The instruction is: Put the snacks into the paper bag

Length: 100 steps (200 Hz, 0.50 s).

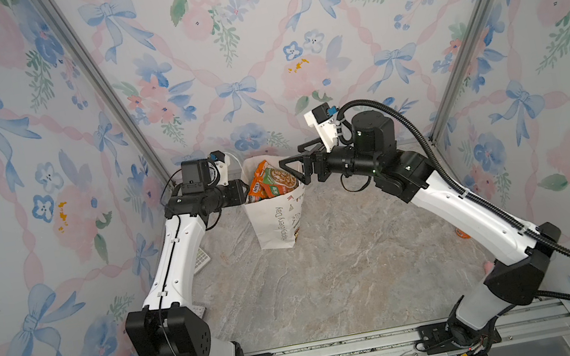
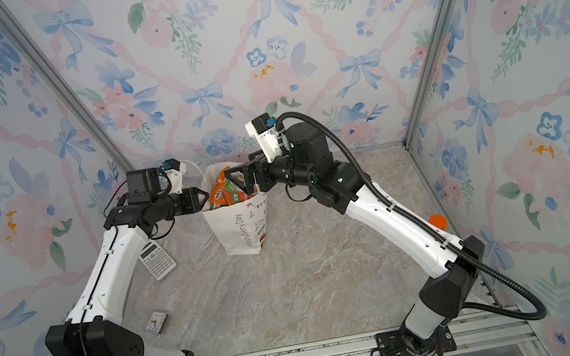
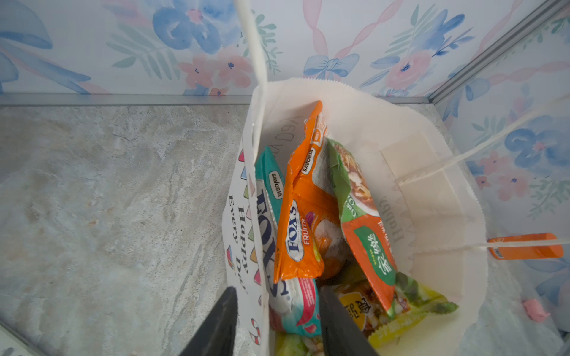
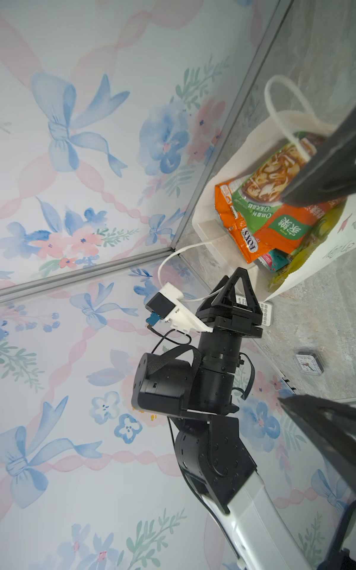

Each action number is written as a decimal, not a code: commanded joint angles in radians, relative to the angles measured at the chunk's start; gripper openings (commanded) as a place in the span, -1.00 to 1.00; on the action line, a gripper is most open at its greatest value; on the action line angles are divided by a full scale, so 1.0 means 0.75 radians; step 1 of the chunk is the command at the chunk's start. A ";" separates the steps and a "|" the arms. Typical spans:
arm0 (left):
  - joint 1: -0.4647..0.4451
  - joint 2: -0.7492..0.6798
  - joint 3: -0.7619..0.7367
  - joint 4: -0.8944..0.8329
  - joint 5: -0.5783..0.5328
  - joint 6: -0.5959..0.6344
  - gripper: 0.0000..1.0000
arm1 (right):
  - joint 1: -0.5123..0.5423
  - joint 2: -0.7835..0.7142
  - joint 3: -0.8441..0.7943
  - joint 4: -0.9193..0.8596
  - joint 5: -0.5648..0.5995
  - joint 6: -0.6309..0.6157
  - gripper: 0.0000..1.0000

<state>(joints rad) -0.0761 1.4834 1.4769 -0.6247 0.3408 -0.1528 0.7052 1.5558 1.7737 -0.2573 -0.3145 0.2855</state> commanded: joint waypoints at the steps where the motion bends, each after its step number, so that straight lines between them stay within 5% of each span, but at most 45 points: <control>1: -0.001 -0.048 0.004 0.013 -0.018 -0.008 0.39 | -0.034 -0.111 -0.100 0.047 0.105 -0.058 0.93; 21: -0.005 -0.059 0.004 0.013 -0.033 -0.007 0.95 | -0.059 -0.190 -0.186 0.054 0.133 -0.060 0.93; 100: -0.009 -0.270 -0.180 0.150 -0.129 -0.054 0.96 | -0.144 -0.331 -0.349 0.059 0.159 -0.038 0.93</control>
<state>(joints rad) -0.0765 1.3544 1.3899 -0.5846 0.2821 -0.1699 0.6155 1.3457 1.5364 -0.2276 -0.2100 0.2607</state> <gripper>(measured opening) 0.980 0.965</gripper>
